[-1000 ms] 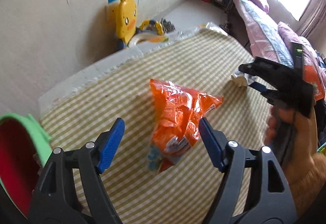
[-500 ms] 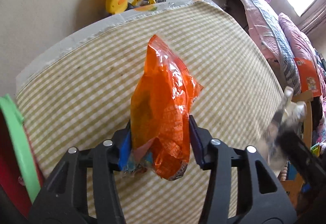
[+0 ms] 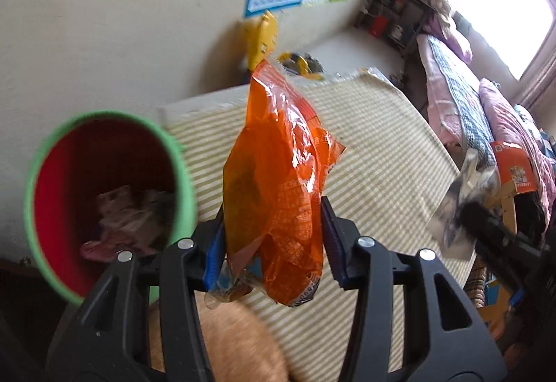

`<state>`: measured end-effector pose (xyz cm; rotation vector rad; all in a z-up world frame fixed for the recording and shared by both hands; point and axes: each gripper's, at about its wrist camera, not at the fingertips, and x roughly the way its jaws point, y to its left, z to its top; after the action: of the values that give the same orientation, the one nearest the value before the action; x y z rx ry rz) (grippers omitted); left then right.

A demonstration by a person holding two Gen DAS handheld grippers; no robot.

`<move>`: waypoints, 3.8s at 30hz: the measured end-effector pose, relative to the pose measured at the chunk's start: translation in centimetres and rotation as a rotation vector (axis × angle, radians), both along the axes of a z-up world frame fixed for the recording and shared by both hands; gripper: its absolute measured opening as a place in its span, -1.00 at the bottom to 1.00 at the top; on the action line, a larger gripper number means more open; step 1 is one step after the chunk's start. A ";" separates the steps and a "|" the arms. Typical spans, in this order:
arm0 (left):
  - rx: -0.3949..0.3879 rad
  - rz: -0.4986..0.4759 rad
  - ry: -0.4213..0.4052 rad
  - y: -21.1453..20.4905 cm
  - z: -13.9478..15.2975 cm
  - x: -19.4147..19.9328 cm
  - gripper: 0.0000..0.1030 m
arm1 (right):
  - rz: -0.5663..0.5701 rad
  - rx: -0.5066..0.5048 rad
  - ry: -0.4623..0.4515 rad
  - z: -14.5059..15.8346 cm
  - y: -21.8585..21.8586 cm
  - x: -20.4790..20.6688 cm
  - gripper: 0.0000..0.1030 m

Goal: Collect trash
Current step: 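Carry the orange packet and white paper cup over the red bin, then open the left gripper over the bin while the right gripper releases the paper cup in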

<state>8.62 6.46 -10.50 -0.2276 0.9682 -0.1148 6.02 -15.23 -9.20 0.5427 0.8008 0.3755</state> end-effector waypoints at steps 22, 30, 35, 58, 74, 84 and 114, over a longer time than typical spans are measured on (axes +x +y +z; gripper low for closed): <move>0.092 0.076 -0.228 5.1 6.7 -7.8 -0.09 | 0.094 -0.113 -0.171 6.3 7.6 -5.0 -0.06; 0.134 0.122 -0.237 6.4 6.8 -7.7 -0.09 | 0.133 -0.134 -0.170 5.8 9.3 -4.7 -0.06; 0.161 0.152 -0.233 7.3 6.6 -7.6 -0.09 | 0.154 -0.139 -0.169 5.6 10.2 -4.4 -0.06; 0.192 0.233 -0.163 10.8 4.1 -6.4 -0.09 | 0.250 -0.174 -0.127 3.6 14.5 -1.8 -0.05; 0.202 0.292 -0.084 13.6 1.0 -4.8 -0.08 | 0.315 -0.231 -0.091 1.5 18.1 1.1 -0.04; 0.187 0.311 -0.031 15.0 -1.1 -3.8 -0.09 | 0.354 -0.273 -0.071 -0.1 20.3 2.4 -0.04; 0.152 0.317 0.072 16.1 -4.5 -2.6 -0.03 | 0.381 -0.289 -0.005 -2.6 22.2 4.4 -0.04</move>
<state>5.98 22.54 -15.03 -0.2435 0.9963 0.2578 10.41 6.94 -11.81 0.1158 0.9368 0.5988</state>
